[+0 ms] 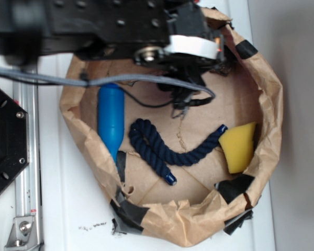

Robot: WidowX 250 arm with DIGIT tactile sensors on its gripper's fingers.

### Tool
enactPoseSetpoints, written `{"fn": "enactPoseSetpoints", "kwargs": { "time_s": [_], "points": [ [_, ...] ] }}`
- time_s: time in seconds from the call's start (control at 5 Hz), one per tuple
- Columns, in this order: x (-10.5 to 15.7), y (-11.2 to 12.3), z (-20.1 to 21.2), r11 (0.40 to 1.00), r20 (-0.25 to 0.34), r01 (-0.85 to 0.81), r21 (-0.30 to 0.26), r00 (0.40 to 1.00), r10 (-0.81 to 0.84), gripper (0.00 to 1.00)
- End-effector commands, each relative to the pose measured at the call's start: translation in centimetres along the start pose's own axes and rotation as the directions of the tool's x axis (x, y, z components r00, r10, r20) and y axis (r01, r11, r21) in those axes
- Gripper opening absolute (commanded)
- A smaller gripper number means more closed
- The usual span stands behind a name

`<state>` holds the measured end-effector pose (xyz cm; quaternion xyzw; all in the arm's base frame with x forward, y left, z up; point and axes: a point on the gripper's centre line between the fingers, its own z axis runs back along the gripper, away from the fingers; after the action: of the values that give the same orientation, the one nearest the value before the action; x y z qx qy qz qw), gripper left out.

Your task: Grab the rock.

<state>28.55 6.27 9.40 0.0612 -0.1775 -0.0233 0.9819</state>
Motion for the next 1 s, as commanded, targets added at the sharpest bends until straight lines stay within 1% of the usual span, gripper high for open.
{"fn": "enactPoseSetpoints", "kwargs": {
  "time_s": [0.0,0.2,0.4,0.6,0.8],
  "points": [
    [1.4,-0.4,0.4,1.000,0.037,0.030,0.006,0.999,-0.030,0.00],
    [1.8,0.6,-0.5,0.999,0.038,0.017,0.045,0.999,-0.019,1.00],
    [2.6,1.0,-2.4,0.999,0.070,-0.004,0.039,0.998,0.001,1.00],
    [3.3,0.2,-3.7,1.000,0.076,0.005,0.019,0.997,-0.006,1.00],
    [3.3,0.7,-4.0,1.000,0.078,0.006,0.018,0.997,-0.007,1.00]
  ]
}}
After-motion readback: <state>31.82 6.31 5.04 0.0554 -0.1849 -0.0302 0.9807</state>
